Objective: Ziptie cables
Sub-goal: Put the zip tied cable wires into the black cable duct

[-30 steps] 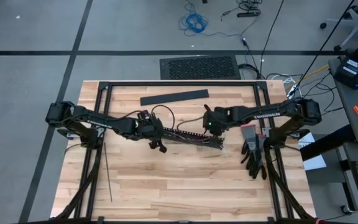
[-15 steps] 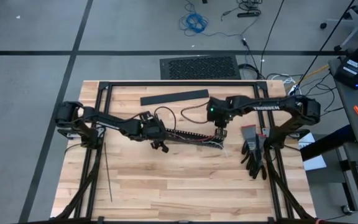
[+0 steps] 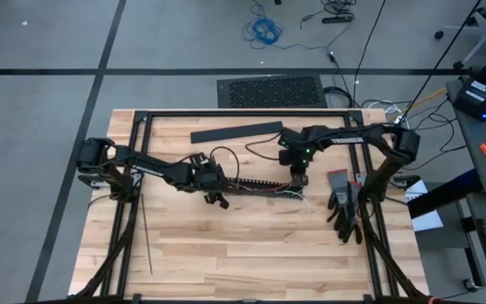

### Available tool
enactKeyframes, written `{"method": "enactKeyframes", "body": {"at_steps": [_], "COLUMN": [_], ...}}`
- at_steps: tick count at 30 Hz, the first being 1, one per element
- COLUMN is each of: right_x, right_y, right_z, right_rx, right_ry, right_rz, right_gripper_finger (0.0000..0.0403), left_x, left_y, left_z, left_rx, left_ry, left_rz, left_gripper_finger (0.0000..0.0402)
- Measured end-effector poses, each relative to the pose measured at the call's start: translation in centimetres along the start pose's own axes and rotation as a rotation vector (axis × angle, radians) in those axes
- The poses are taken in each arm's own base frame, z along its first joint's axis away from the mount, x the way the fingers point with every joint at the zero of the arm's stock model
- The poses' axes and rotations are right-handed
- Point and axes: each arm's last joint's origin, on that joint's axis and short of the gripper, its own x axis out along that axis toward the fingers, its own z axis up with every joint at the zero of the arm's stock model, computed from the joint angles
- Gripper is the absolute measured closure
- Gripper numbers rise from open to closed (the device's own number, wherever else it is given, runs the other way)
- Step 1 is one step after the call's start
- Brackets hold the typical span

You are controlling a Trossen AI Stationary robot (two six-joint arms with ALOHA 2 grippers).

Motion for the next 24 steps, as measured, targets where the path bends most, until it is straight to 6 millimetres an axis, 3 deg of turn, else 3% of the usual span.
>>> {"method": "enactKeyframes", "body": {"at_steps": [7, 12, 18, 24], "right_x": [0.7, -0.8, -2.9, -3.0], "right_y": [0.1, 0.2, 0.9, 2.9], "right_z": [-0.7, 0.1, 1.8, 1.6], "right_rx": [0.010, 0.003, 0.004, 0.025], "right_ry": [0.081, 0.071, 0.009, 0.107], "right_rz": [0.083, 0.100, 0.250, 0.317], "right_gripper_finger": [0.0377, 0.0377, 0.0377, 0.0377], "left_x": [0.0, 0.0, 0.0, 0.0], "left_y": [0.0, 0.0, 0.0, 0.0], "left_z": [0.0, 0.0, 0.0, 0.0], "left_rx": [0.002, 0.001, 0.001, -0.004], "left_ry": [0.003, 0.003, 0.003, 0.002], "left_rz": [0.000, 0.000, 0.001, 0.001], "left_gripper_finger": [0.0240, 0.0240, 0.0240, 0.0240]}}
